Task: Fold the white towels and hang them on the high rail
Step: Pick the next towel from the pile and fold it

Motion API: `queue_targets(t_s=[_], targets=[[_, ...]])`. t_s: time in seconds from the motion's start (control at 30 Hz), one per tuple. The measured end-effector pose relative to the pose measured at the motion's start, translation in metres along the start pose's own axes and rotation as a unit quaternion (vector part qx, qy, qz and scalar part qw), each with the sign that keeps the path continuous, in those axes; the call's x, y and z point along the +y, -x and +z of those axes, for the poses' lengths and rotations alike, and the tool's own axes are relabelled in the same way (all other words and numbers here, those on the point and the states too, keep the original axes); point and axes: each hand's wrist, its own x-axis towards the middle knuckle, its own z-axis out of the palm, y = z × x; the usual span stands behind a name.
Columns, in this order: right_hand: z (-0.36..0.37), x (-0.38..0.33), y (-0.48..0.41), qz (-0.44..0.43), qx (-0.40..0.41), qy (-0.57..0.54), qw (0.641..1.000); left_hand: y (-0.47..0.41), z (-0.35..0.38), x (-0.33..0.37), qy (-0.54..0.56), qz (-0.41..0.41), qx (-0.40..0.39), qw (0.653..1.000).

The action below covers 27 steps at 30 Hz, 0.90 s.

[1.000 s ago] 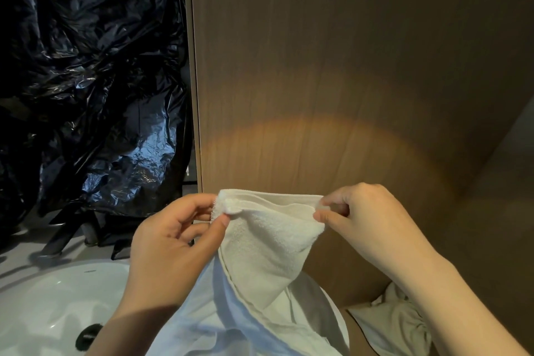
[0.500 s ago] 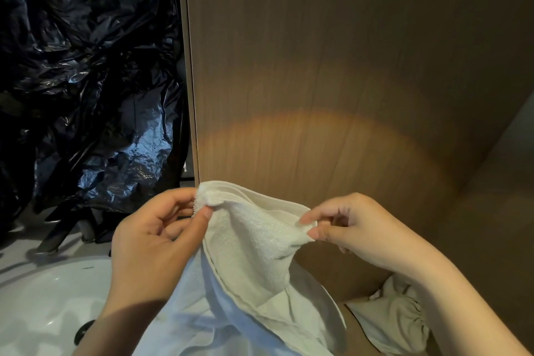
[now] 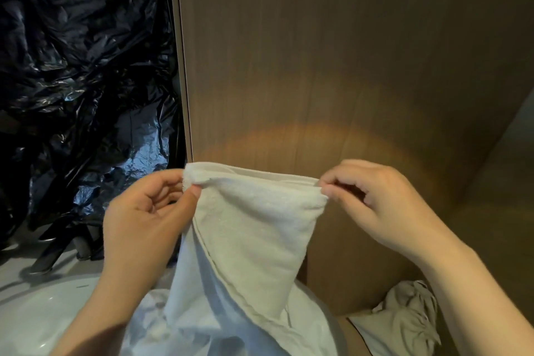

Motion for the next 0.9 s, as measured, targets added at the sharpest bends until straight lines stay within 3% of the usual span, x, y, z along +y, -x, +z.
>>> queue_targets(t_s=[0.1,0.23,0.47,0.73,0.9], targets=[[-0.010,0.005,-0.012,-0.011,0.003,0.038,0.999,-0.028,0.008,0.007,-0.010,0.022,-0.004,1.000],[-0.011,0.008,-0.015,-0.006,-0.052,0.036,0.998,-0.047,0.018,0.011,-0.003,0.032,0.002,0.999],[0.008,-0.001,-0.014,-0.027,-0.124,-0.049,0.991,-0.065,0.018,0.023,-0.005,0.054,-0.009,0.998],[-0.054,-0.008,-0.061,-0.034,0.072,-0.030,0.996,-0.092,0.008,0.036,-0.031,0.085,-0.003,0.996],[-0.071,-0.022,-0.069,-0.065,0.122,-0.043,0.989,-0.089,0.009,0.040,0.008,0.073,-0.013,0.997]])
